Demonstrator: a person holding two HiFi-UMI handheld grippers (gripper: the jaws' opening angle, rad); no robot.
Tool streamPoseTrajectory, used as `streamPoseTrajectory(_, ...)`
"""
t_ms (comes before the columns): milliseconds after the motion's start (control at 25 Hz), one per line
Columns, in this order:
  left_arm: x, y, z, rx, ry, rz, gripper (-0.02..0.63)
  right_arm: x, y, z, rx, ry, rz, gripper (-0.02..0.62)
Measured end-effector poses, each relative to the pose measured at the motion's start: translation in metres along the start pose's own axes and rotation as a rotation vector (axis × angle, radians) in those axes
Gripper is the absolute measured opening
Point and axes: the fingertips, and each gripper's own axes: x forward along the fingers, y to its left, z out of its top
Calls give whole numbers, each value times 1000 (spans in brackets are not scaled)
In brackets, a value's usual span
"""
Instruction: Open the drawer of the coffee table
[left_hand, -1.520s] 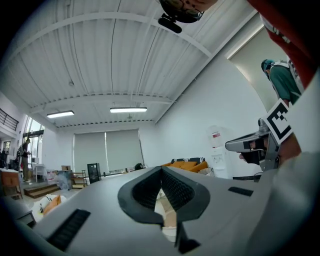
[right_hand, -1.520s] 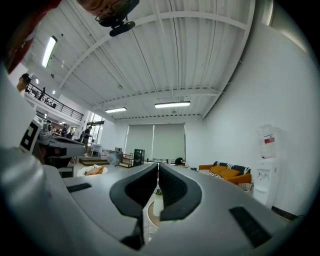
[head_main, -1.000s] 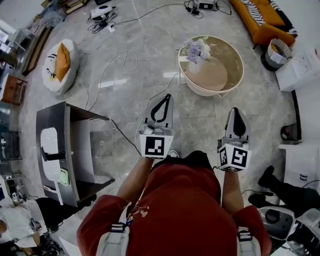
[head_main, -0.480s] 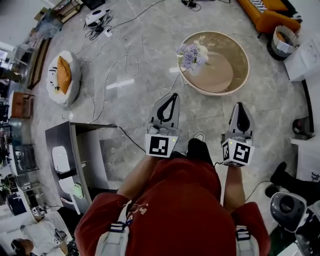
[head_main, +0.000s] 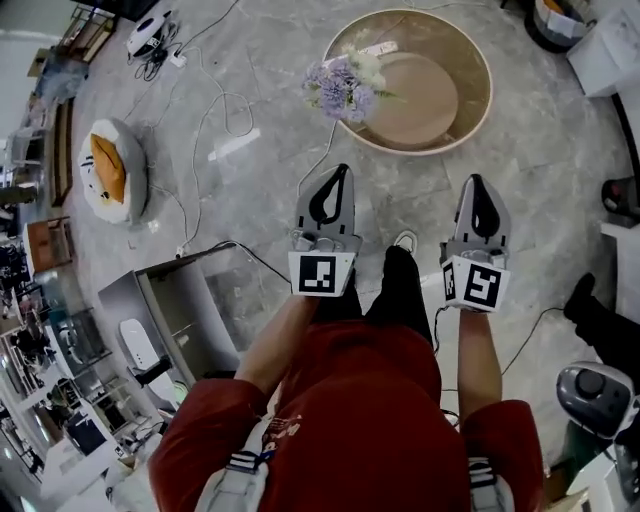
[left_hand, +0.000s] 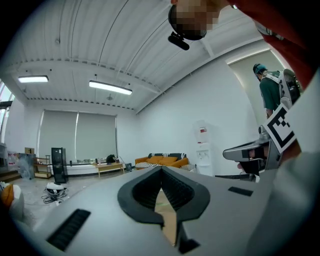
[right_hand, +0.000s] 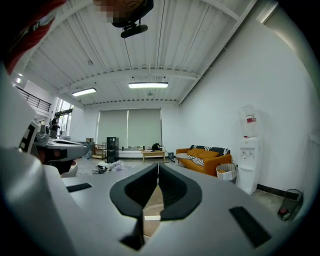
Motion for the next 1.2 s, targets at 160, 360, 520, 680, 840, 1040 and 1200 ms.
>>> streamPoseTrajectory(160, 14, -2, -52, 22, -54, -53, 14, 5, 11, -63, 1, 51, -11, 23)
streamPoseTrajectory(360, 27, 11, -150, 14, -126, -96, 14, 5, 45, -155, 5, 78, -44, 23)
streamPoseTrajectory(520, 31, 24, -272, -5, -81, -74, 14, 35, 81, -266, 3, 89, -2, 23)
streamPoseTrajectory(680, 45, 25, -378, -11, -116, -68, 14, 66, 107, -363, -81, 64, 68, 23)
streamPoseTrajectory(840, 63, 20, -473, -15, -181, -61, 14, 90, 119, -456, -171, 34, 130, 23)
streamPoseTrajectory(1040, 87, 12, -576, -1, -253, -51, 14, 117, 120, -576, -210, 15, 141, 23)
streamPoseTrajectory(1200, 101, 3, -646, 11, -249, -47, 14, 139, 123, -647, -232, 0, 152, 23)
